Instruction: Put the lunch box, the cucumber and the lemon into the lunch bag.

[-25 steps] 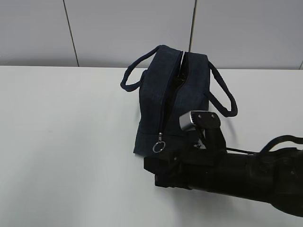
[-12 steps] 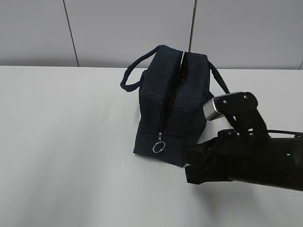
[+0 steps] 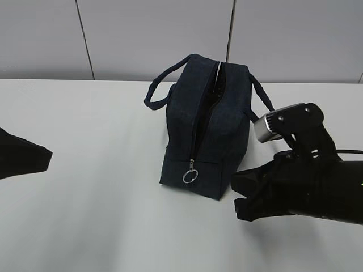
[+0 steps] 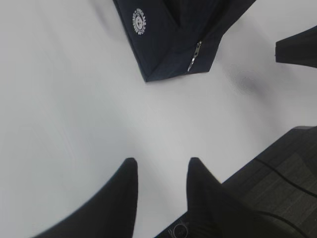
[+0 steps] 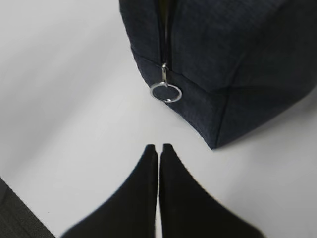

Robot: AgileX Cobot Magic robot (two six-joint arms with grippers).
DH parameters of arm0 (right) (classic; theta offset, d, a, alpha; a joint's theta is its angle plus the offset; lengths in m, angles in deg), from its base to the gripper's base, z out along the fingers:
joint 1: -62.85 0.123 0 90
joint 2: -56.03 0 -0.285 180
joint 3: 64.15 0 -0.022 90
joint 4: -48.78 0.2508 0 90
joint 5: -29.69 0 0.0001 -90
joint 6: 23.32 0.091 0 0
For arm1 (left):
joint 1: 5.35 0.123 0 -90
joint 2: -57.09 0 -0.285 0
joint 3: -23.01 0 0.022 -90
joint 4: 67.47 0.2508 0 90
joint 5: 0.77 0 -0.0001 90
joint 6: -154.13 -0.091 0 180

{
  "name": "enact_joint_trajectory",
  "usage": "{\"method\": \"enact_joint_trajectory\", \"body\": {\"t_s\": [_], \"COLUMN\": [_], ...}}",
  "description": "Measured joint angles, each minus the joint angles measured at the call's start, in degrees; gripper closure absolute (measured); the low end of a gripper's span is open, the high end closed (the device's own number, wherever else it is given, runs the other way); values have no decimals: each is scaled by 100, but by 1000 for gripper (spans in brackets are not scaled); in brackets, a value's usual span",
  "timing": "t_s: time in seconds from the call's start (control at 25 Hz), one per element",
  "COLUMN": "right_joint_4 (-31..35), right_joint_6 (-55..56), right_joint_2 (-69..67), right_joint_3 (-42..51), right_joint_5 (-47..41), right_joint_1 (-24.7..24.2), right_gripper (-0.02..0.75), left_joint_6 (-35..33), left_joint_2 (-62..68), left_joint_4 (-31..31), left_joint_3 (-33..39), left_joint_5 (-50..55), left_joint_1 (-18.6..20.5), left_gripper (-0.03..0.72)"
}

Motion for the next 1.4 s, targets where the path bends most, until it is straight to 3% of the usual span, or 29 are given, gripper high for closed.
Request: {"method": "enact_joint_trajectory", "body": {"t_s": [0.32, 0.6, 0.72, 0.92, 1.08, 1.4], "right_joint_4": [0, 0, 89, 294, 320, 320], "right_joint_6": [500, 613, 650, 664, 666, 666], "right_joint_2": [4, 4, 4, 13, 13, 16], "right_joint_3": [0, 0, 0, 0, 0, 0], "right_joint_5": [-210, -1127, -1643, -2065, -2150, -2164], "right_joint_1": [0, 0, 0, 0, 0, 0], "right_gripper": [738, 738, 738, 738, 738, 738], "left_joint_6": [-1660, -4367, -5626, -7091, -7547, -8057], "left_joint_2": [596, 2023, 2604, 3483, 4158, 5041], "left_joint_4": [-1531, -3769, -4816, -6118, -6598, -6980], "left_joint_3": [483, 482, 482, 265, -179, -893], "left_joint_5": [-554, -1149, -1440, -1819, -1860, -1803], "left_joint_1": [0, -103, -379, -769, -848, -848], "left_gripper": [460, 447, 445, 443, 442, 390]}}
